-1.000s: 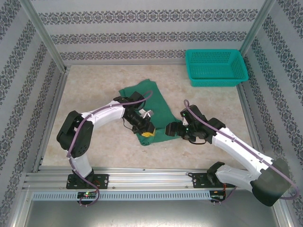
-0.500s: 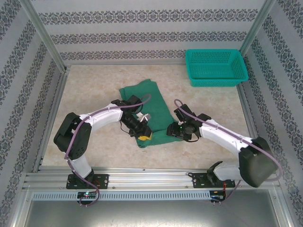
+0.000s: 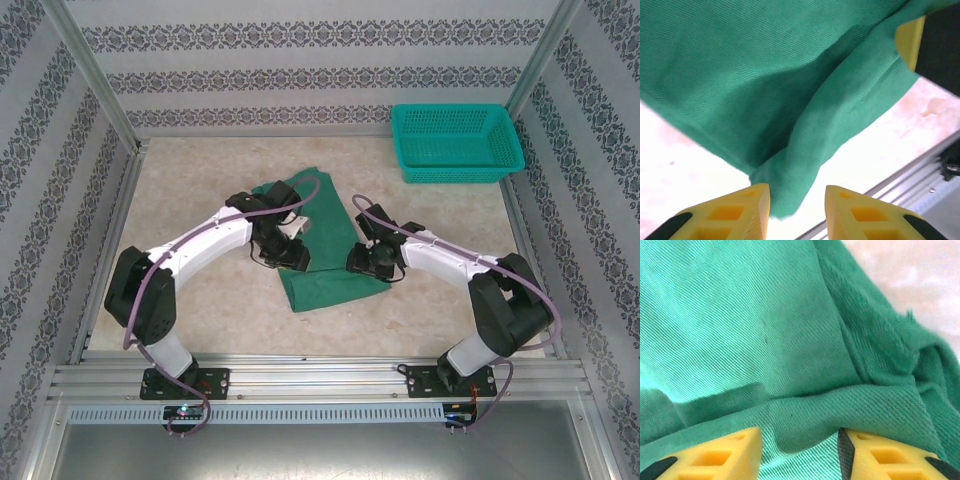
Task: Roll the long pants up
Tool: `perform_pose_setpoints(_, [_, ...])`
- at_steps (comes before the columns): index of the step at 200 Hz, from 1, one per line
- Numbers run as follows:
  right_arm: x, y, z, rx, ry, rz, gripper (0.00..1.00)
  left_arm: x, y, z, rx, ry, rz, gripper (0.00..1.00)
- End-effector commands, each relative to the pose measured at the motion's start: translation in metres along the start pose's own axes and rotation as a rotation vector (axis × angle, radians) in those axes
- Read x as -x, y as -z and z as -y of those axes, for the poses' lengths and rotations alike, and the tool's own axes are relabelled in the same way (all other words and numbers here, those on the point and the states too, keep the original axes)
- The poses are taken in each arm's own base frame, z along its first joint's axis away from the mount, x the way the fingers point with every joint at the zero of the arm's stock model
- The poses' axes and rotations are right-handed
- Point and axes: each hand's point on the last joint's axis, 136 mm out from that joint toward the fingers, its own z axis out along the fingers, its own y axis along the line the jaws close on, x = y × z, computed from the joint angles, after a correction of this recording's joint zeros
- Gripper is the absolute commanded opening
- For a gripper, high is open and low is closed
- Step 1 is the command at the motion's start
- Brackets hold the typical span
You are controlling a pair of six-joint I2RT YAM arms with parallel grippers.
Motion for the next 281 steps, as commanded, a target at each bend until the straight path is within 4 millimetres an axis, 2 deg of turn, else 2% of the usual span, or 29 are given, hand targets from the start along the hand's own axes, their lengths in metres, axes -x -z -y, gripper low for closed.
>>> perform_pose_setpoints(1, [0.022,-0.002,-0.01,0.002,0.028,0.038,0.47,-0.005,0.029,-0.004,0.14,-0.111,0.067,0.35])
perform_pose_setpoints(13, [0.022,-0.007,-0.012,0.001,0.028,0.021,0.46,-0.009,0.032,0.01,0.088,-0.153,0.079,0.35])
perform_pose_setpoints(25, [0.022,-0.011,-0.013,0.007,0.023,0.016,0.46,-0.014,0.027,0.026,0.02,-0.187,0.082,0.36])
perform_pose_setpoints(42, [0.022,-0.014,-0.012,0.006,0.016,0.014,0.46,-0.026,0.009,0.046,-0.039,-0.247,0.05,0.33])
perform_pose_setpoints(58, [0.021,-0.015,-0.011,0.005,0.015,0.011,0.47,-0.039,-0.008,0.052,0.027,-0.36,0.029,0.36])
perform_pose_setpoints(86, [0.017,-0.018,-0.009,0.011,0.016,-0.003,0.47,-0.048,-0.027,0.038,0.289,-0.57,0.028,0.54])
perform_pose_setpoints(118, [0.014,-0.021,-0.01,0.024,0.016,-0.015,0.47,-0.036,-0.037,0.026,0.478,-0.684,0.082,0.58])
perform_pose_setpoints(133, [0.015,-0.021,-0.01,0.031,0.015,-0.012,0.48,-0.032,-0.046,0.016,0.565,-0.733,0.069,0.59])
perform_pose_setpoints(140, [0.015,-0.022,-0.011,0.037,0.017,-0.013,0.48,-0.029,-0.05,0.012,0.606,-0.758,0.067,0.63])
perform_pose_setpoints(157, [0.016,-0.024,-0.013,0.045,0.012,-0.016,0.48,-0.024,-0.065,0.003,0.663,-0.803,0.042,0.63])
perform_pose_setpoints(194, [0.018,-0.029,-0.017,0.066,0.009,-0.035,0.48,-0.024,-0.084,0.001,0.675,-0.846,-0.015,0.63])
perform_pose_setpoints(223, [0.019,-0.032,-0.019,0.079,0.006,-0.041,0.49,-0.038,-0.091,0.012,0.576,-0.854,-0.052,0.7])
perform_pose_setpoints(263, [0.018,-0.035,-0.02,0.087,0.005,-0.049,0.49,-0.047,-0.105,0.009,0.558,-0.873,-0.162,0.7])
perform_pose_setpoints(281, [0.019,-0.034,-0.021,0.094,0.002,-0.042,0.48,-0.058,-0.114,0.009,0.519,-0.88,-0.232,0.7])
